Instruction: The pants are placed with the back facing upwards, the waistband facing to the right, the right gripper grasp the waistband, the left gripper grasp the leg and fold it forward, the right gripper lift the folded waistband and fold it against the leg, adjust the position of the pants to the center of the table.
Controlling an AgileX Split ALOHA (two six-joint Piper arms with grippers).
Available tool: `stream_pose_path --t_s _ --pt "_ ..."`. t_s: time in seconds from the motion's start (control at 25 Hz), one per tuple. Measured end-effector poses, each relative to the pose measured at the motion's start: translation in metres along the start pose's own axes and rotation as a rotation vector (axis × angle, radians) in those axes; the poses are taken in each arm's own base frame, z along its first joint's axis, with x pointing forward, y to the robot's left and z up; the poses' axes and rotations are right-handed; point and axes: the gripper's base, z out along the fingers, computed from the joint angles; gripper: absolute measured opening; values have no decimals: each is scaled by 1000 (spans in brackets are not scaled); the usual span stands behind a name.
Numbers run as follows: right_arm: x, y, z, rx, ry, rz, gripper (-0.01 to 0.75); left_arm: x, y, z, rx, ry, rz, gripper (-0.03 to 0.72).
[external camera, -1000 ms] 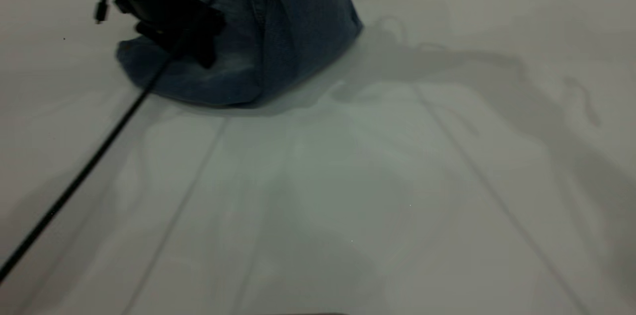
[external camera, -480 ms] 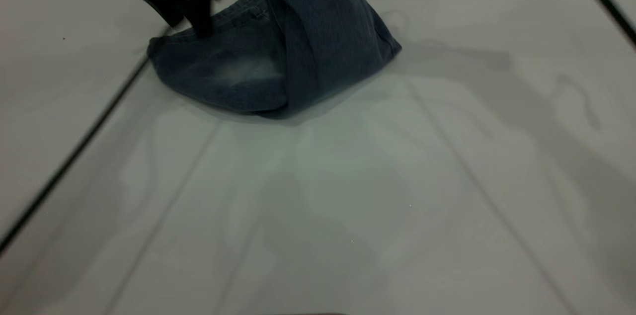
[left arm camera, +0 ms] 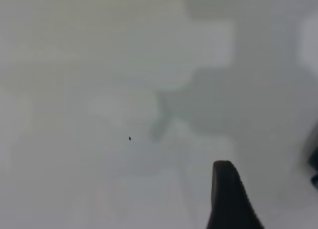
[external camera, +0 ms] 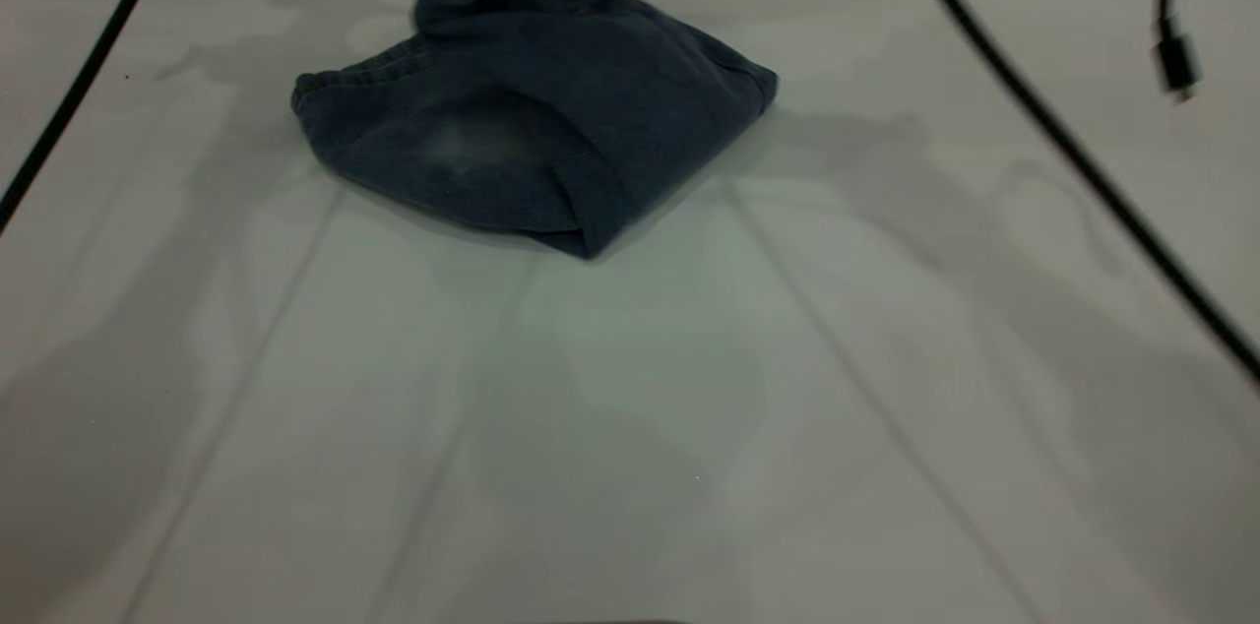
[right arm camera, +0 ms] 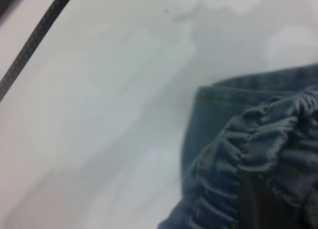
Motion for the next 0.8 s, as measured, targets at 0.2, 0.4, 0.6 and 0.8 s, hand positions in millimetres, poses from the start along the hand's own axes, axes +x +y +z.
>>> stream_pose_path --t_s 0.2,0.4,0.6,0.8 --pt "10 0 25 -29 -86 102 185 -2 -3 -5 51 -6 -27 380" --pt "7 2 27 -53 -134 140 489 -2 -8 -7 108 6 -4 380" --pt "5 -19 9 27 -66 84 617 -2 -18 -8 218 -15 147 380" --pt "-6 -61 -42 185 17 99 589 -3 -39 1 390 -81 355 380"
